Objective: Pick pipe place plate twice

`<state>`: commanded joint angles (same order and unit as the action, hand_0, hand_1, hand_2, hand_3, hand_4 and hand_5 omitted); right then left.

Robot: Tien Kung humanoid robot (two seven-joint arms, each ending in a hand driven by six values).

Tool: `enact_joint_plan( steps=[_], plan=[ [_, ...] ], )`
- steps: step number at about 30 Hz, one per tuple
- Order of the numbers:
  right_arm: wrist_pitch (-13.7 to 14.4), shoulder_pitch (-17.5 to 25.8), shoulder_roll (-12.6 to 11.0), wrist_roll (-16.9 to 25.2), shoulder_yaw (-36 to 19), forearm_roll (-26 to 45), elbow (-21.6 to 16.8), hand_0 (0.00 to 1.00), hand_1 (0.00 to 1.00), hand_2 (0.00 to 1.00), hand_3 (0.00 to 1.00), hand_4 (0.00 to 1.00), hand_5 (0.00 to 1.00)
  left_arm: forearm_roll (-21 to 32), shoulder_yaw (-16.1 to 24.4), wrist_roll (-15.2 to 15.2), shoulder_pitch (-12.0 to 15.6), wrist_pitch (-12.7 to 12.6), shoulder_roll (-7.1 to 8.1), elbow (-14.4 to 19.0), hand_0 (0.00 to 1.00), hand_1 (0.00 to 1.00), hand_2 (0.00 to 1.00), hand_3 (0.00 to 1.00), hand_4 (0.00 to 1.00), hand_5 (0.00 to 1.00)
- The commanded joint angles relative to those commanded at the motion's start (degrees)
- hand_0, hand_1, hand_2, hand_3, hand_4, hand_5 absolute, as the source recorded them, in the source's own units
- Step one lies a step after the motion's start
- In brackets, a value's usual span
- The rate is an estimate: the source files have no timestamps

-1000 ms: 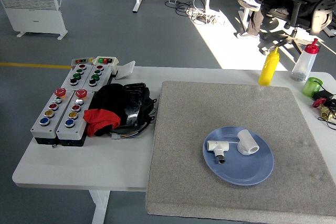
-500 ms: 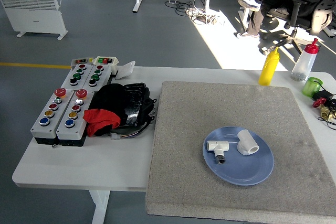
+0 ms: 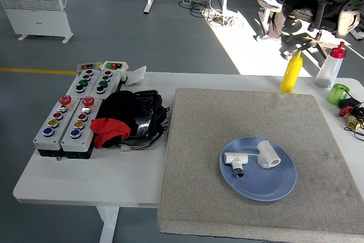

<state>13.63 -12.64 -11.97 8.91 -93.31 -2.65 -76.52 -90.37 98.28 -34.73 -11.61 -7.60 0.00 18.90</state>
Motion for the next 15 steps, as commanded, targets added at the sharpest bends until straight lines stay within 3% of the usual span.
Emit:
enact_joint_plan(
  steps=[15],
  plan=[
    [-0.2,0.3,0.0,0.5,0.7,0.5,0.1,0.779,0.709,0.711,0.673,0.456,0.416,-0.6,0.2,-0.5,0.6,0.2,0.0,0.2,0.681,0.673,0.709,0.65,0.365,0.998]
  ],
)
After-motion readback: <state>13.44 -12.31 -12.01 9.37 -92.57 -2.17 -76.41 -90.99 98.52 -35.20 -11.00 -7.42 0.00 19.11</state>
